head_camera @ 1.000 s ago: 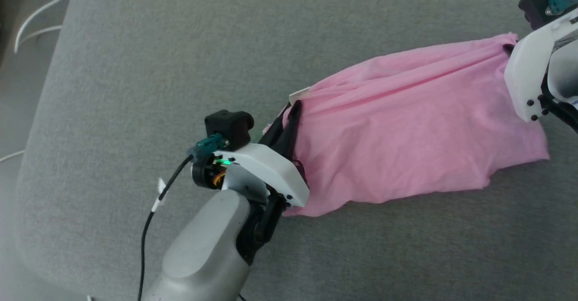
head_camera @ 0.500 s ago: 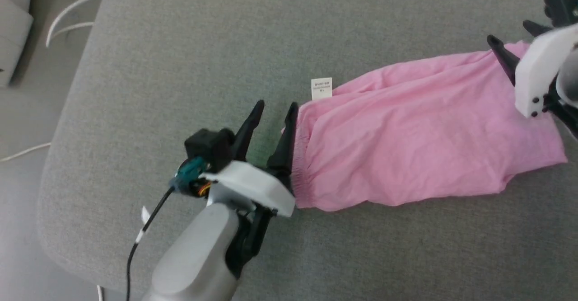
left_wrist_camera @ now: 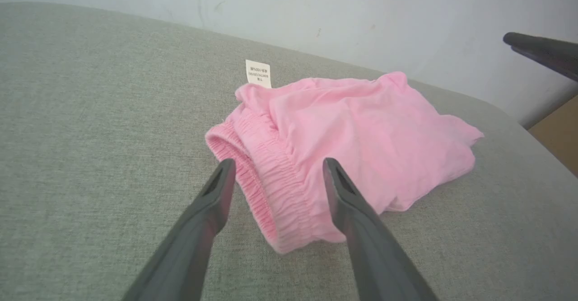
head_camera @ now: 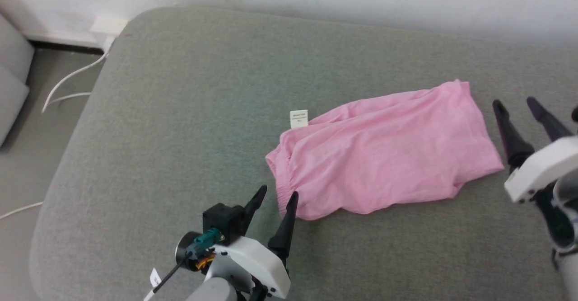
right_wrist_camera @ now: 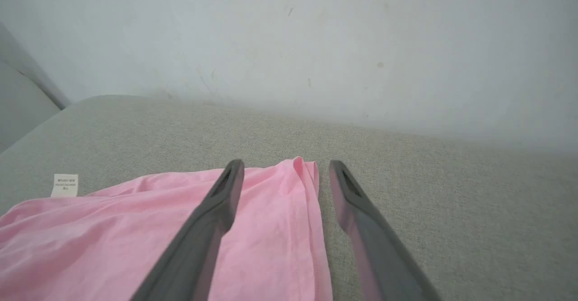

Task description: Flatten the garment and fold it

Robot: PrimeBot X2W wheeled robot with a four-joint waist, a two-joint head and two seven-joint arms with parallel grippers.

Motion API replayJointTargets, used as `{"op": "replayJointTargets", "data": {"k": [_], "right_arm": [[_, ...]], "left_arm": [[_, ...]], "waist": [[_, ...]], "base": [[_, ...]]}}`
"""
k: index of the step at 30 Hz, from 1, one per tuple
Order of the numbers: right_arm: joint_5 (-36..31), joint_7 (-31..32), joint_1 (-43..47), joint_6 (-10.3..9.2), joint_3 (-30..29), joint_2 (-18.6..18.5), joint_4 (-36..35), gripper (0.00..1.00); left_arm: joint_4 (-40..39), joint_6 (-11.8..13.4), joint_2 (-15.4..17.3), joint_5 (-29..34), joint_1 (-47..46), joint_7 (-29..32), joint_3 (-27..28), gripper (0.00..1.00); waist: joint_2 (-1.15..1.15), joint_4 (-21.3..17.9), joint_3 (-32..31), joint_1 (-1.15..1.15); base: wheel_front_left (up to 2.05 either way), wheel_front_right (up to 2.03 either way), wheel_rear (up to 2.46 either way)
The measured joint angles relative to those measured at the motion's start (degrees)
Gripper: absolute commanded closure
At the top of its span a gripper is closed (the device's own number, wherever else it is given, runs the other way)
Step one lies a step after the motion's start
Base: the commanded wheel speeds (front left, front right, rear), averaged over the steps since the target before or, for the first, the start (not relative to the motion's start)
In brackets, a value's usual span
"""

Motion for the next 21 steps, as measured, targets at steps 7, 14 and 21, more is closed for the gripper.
{"op": "replayJointTargets", "data": {"k": [7, 14, 21], "right_arm": [[-5.8, -0.9, 8.7, 0.0, -5.7, 10.9, -9.0, 0.0], [-8.3, -0.7, 11.5, -0.01, -6.9, 13.7, -10.3, 0.0], [-11.2, -0.7, 9.4, 0.0, -8.4, 14.6, -4.9, 0.0]], "left_arm": [[7.2, 3.0, -2.1, -1.1, -0.1, 1.4, 0.9, 0.0], [13.2, 5.1, -4.6, -4.4, -1.8, 5.6, 2.7, 0.0], [14.7, 3.1, -5.6, -5.4, -4.3, 7.1, 2.3, 1.0]], "waist": [[0.0, -3.5, -1.1, 0.02], [0.0, -5.5, -0.6, 0.02], [0.0, -5.3, 0.2, 0.03]], "base": [[0.0, 0.0, 0.0], [0.0, 0.0, 0.0], [0.0, 0.0, 0.0]]}}
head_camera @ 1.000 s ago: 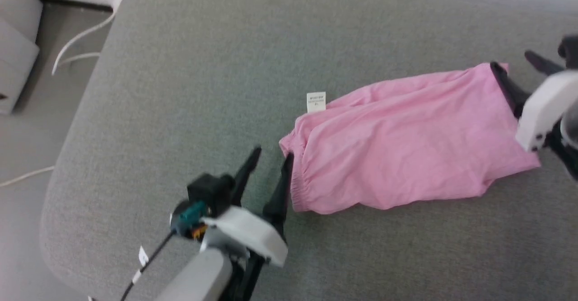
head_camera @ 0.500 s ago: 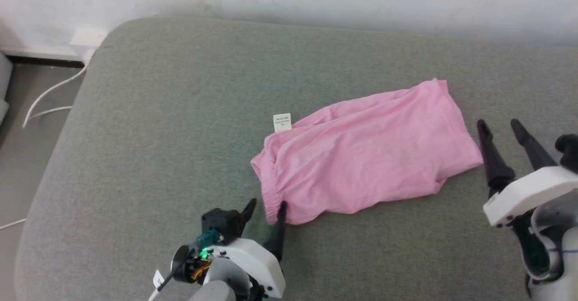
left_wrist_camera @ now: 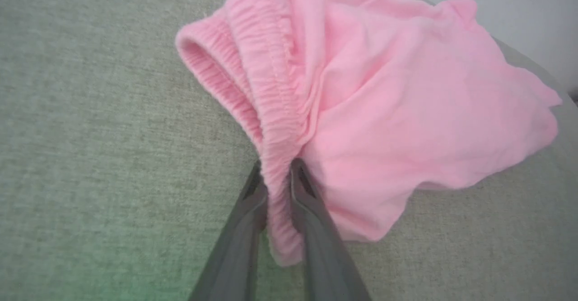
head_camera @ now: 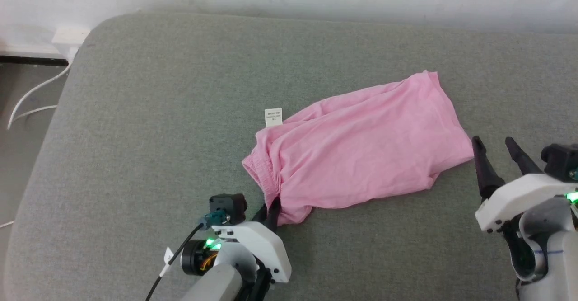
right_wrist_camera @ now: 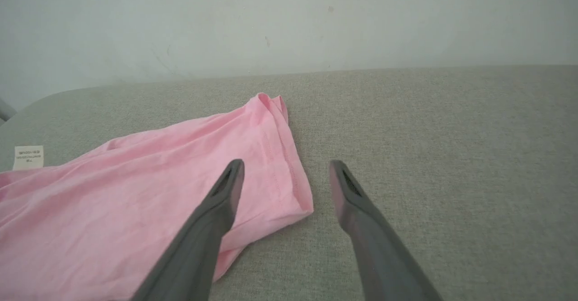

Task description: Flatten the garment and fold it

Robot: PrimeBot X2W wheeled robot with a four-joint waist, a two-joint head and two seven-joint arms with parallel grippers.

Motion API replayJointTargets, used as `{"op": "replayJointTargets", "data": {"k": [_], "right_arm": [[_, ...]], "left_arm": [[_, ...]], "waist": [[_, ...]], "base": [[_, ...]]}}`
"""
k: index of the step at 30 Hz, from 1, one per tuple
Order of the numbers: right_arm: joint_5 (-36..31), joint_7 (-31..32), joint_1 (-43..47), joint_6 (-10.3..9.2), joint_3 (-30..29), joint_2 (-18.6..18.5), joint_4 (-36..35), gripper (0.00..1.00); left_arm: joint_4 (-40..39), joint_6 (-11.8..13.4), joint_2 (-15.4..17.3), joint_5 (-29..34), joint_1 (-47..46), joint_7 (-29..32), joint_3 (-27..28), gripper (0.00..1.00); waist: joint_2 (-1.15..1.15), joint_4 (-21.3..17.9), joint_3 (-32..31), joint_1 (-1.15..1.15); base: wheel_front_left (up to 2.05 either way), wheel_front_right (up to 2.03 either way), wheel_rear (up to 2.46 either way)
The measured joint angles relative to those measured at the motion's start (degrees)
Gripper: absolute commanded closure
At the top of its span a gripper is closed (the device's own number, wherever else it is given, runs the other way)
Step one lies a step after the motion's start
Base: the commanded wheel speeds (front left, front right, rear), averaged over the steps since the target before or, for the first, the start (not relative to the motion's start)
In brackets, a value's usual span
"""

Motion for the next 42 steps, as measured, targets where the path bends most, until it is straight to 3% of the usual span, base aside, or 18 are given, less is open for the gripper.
{"op": "replayJointTargets", "data": {"k": [7, 15, 16, 17, 19, 25, 31, 42], "right_arm": [[-3.1, 4.4, -7.8, -0.02, -2.8, 1.0, 10.8, 0.0], [-6.9, 17.5, -15.7, -0.05, -6.9, 1.4, 20.9, 0.0], [-7.0, 18.9, -16.4, -0.05, -6.8, 1.4, 21.3, 0.16], [-6.9, 20.1, -16.8, -0.07, -6.3, 1.2, 21.4, 0.56], [-6.7, 21.4, -17.1, -0.08, -5.6, 1.0, 21.1, 1.0], [-5.4, 23.1, -15.1, -0.07, -3.2, 1.6, 17.5, 1.0], [-3.2, 22.7, -9.1, -0.07, -3.4, 1.7, 8.2, 1.0], [2.4, 27.9, 8.7, -0.07, -6.5, 1.7, -14.0, 1.0]], "left_arm": [[0.4, -1.5, -0.8, 0.0, -0.9, -1.1, -0.9, 1.0], [0.5, -2.4, -1.7, 0.0, -2.2, -2.1, -1.6, 1.0], [0.5, -2.4, -1.8, 0.0, -2.2, -2.1, -1.7, 1.0], [0.5, -2.4, -1.9, 0.0, -2.4, -2.2, -1.7, 1.0], [0.7, -2.4, -2.0, 0.0, -2.6, -2.4, -1.8, 1.0], [1.0, -2.4, -1.8, 0.0, -2.6, -2.9, -1.7, 1.0], [-0.5, -2.4, 0.6, 0.0, -2.4, -2.2, -1.8, 1.0], [-15.1, 0.4, 6.9, -1.5, 3.1, 6.0, -2.4, 1.0]], "waist": [[0.0, 1.4, 1.2, 0.0], [0.0, 3.2, 3.0, 0.0], [0.0, 3.4, 3.1, 0.0], [0.0, 3.6, 3.2, 0.0], [0.0, 3.8, 3.3, 0.0], [0.0, 3.5, 2.4, 0.01], [0.0, 2.7, 0.2, 0.0], [0.0, 0.2, -3.6, -0.01]], "base": [[0.0, 0.0, 0.0], [0.0, 0.0, 0.0], [0.0, 0.0, 0.0], [0.0, 0.0, 0.0], [0.0, 0.0, 0.0], [0.0, 0.0, 0.0], [0.0, 0.0, 0.0], [0.0, 0.0, 0.0]]}}
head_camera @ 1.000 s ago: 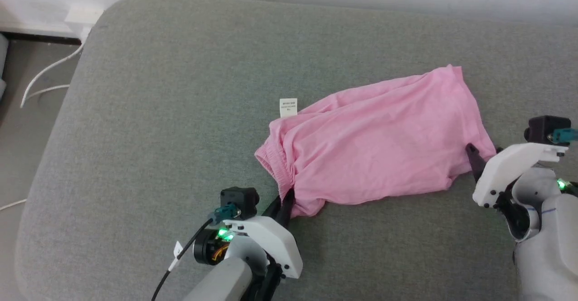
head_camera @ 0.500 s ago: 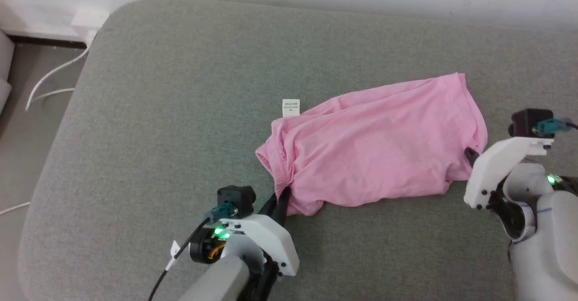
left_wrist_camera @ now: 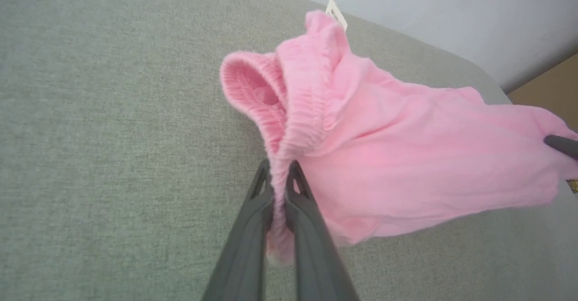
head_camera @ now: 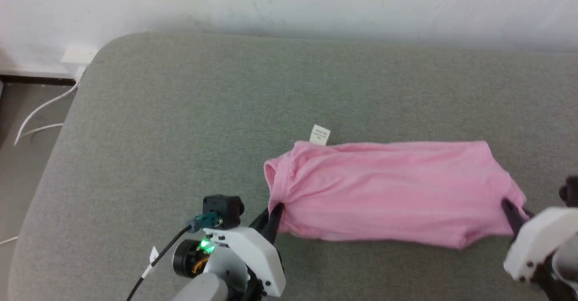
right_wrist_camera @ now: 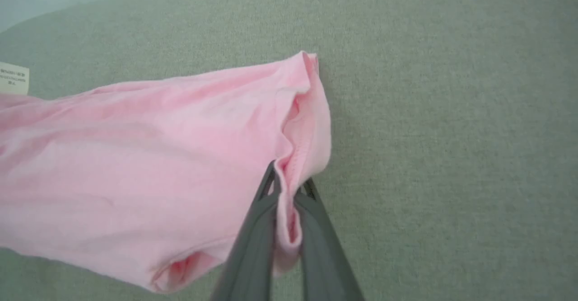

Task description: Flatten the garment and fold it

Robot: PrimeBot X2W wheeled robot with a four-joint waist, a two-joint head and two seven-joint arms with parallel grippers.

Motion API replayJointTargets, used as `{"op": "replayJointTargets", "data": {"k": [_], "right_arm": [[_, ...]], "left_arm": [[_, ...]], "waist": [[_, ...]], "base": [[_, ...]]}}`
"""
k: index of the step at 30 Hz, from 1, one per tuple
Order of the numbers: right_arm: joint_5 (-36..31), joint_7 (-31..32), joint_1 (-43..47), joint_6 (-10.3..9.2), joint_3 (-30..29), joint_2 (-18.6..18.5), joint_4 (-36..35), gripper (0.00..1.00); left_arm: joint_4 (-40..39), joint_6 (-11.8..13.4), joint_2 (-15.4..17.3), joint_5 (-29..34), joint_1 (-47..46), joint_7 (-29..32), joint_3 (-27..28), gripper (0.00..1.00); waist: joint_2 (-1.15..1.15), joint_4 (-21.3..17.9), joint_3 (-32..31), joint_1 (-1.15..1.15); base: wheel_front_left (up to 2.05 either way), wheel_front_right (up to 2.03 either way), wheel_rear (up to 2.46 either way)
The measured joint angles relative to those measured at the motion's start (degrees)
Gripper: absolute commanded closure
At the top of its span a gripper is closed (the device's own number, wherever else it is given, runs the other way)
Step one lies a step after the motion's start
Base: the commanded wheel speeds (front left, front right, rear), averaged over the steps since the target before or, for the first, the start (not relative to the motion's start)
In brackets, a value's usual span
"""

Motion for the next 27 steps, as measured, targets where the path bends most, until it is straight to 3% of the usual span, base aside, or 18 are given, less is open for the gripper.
{"op": "replayJointTargets", "data": {"k": [4, 9, 10, 11, 12, 13, 19, 27], "right_arm": [[1.1, 1.7, 4.7, 0.0, -0.9, 0.0, -1.5, 1.0], [1.5, -0.3, 5.5, 0.01, -0.1, 0.0, 4.4, 1.0], [1.2, -1.4, 5.5, 0.01, 0.0, 0.0, 5.6, 0.99], [0.6, -2.4, 5.4, 0.02, 0.0, 0.1, 7.0, 0.67], [0.4, -3.3, 5.2, 0.02, 0.2, 0.0, 8.5, 0.11], [0.3, -4.1, 5.1, 0.02, 0.2, 0.1, 10.0, 0.0], [2.2, -10.9, 4.8, 0.01, 0.2, 0.1, 12.7, 0.0], [0.6, -19.8, 2.8, 0.01, 0.4, 0.0, 10.2, 0.0]], "left_arm": [[-3.8, 1.3, 1.4, -1.1, 2.6, 3.4, -0.5, 1.0], [-3.1, 1.8, 1.5, -2.1, 4.2, 5.2, -1.2, 1.0], [-2.5, 1.8, 1.4, -2.1, 4.2, 5.2, -1.3, 0.89], [-1.9, 1.8, 1.4, -2.1, 4.2, 5.1, -1.3, 0.47], [-1.4, 1.8, 1.2, -2.1, 4.3, 4.9, -1.3, 0.0], [-0.9, 1.8, 1.0, -2.4, 4.3, 4.6, -1.2, 0.0], [-0.3, 1.9, 0.3, -2.5, 4.6, -0.9, 0.7, 0.0], [-2.1, 2.7, 3.3, 0.5, 4.9, -12.8, 6.2, 0.0]], "waist": [[0.0, -1.0, -0.1, -0.01], [0.0, -1.9, 1.0, 0.0], [0.0, -2.1, 1.2, 0.0], [0.0, -2.3, 1.3, 0.0], [0.0, -2.4, 1.3, 0.0], [0.0, -2.6, 1.3, 0.01], [0.0, -2.6, 0.2, 0.0], [0.0, -2.4, -1.4, 0.0]], "base": [[0.0, 0.0, 0.0], [0.0, 0.0, 0.0], [0.0, 0.0, 0.0], [0.0, 0.0, 0.0], [0.0, 0.0, 0.0], [0.0, 0.0, 0.0], [0.0, 0.0, 0.0], [0.0, 0.0, 0.0]]}}
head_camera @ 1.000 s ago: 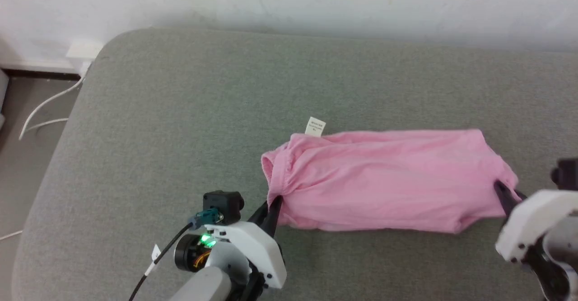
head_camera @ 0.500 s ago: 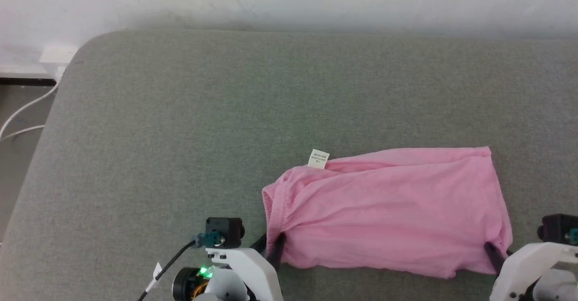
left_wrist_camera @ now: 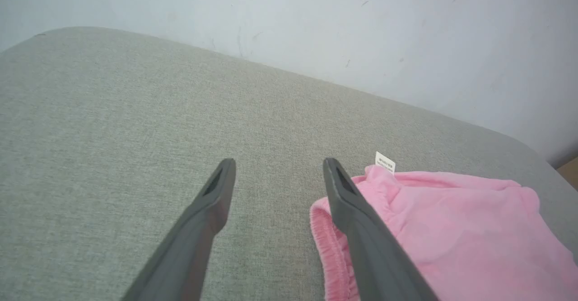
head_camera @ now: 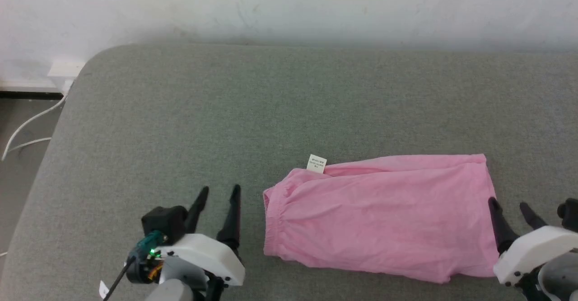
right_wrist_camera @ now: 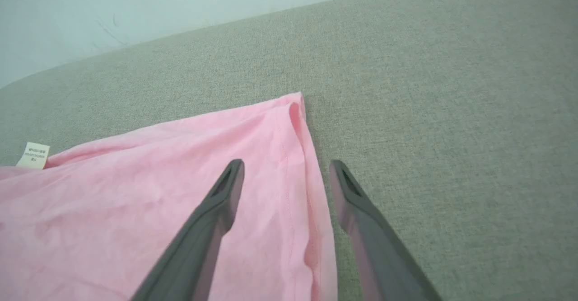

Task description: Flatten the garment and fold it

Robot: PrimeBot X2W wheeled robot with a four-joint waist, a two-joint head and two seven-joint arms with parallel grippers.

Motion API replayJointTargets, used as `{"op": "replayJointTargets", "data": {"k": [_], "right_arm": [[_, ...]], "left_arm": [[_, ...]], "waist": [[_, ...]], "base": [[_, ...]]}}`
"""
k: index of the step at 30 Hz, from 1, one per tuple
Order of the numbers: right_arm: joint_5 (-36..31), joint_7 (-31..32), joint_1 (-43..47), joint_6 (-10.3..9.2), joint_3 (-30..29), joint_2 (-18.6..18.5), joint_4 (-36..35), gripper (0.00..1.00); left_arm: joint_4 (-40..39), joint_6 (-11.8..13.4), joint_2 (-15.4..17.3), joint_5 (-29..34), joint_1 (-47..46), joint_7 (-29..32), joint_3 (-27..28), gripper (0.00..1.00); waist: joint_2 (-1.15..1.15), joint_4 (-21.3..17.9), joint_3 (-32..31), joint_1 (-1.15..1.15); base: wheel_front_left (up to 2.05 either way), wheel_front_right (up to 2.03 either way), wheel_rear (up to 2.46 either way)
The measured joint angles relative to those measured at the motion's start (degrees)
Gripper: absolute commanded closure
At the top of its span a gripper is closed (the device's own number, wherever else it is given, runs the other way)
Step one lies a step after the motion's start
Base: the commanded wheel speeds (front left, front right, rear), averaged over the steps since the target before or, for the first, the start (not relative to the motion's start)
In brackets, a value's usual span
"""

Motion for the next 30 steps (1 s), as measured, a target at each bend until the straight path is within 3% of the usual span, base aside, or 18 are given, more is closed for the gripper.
{"op": "replayJointTargets", "data": {"k": [5, 9, 15, 21, 22, 23, 25, 27, 30], "right_arm": [[-1.6, -3.8, -3.5, 0.0, 0.6, -0.9, 2.7, 0.0], [-1.8, -4.1, -7.0, 0.0, 0.6, -1.9, 7.9, 0.0], [-1.9, 2.5, -11.8, 0.0, -0.8, -2.1, 17.5, 0.0], [-2.4, 10.5, -15.3, -0.02, -2.3, -2.0, 19.9, 0.0], [-1.8, 11.7, -15.3, -0.03, -2.2, -2.1, 19.7, 0.37], [-0.9, 12.6, -15.3, -0.1, -1.7, -2.1, 19.3, 0.59], [0.6, 13.5, -14.9, -0.1, -0.5, -1.9, 18.2, 0.86], [0.9, 13.5, -13.9, -0.08, 0.7, -1.3, 17.0, 1.0], [1.2, 13.4, -12.3, -0.01, 0.7, -0.5, 15.6, 1.0]], "left_arm": [[0.1, 0.0, 1.4, 4.6, -0.6, -3.9, 2.7, 0.0], [-0.6, -0.4, 0.6, 9.9, -2.1, -4.4, 7.3, 0.0], [-2.5, -4.2, -3.9, 17.6, -2.4, -4.4, 14.3, 0.0], [-2.2, -7.8, -8.3, 21.9, -1.6, -4.4, 19.1, 0.0], [-2.0, -8.3, -8.9, 22.4, -1.1, -4.4, 19.8, 0.0], [-1.6, -8.7, -9.5, 22.7, -0.6, -4.4, 20.5, 0.0], [-1.1, -9.6, -10.4, 23.6, 0.2, -4.4, 21.7, 0.0], [-0.8, -10.3, -11.1, 24.2, 0.8, -4.4, 23.1, 0.0], [-0.7, -11.4, -12.0, 25.0, 1.7, -4.4, 24.6, 0.0]], "waist": [[0.0, 0.3, 0.6, 0.01], [0.0, 0.7, 1.5, 0.01], [0.01, 1.3, 3.1, 0.01], [0.01, 2.1, 3.7, 0.01], [0.01, 2.1, 3.6, 0.01], [0.01, 2.2, 3.5, 0.01], [0.01, 2.3, 3.1, 0.01], [0.01, 2.2, 2.7, 0.01], [0.01, 2.1, 1.9, 0.01]], "base": [[0.0, 0.0, 0.0], [0.0, 0.0, 0.0], [0.0, 0.0, 0.0], [0.0, 0.0, 0.0], [0.0, 0.0, 0.0], [0.0, 0.0, 0.0], [0.0, 0.0, 0.0], [0.0, 0.0, 0.0], [0.0, 0.0, 0.0]]}}
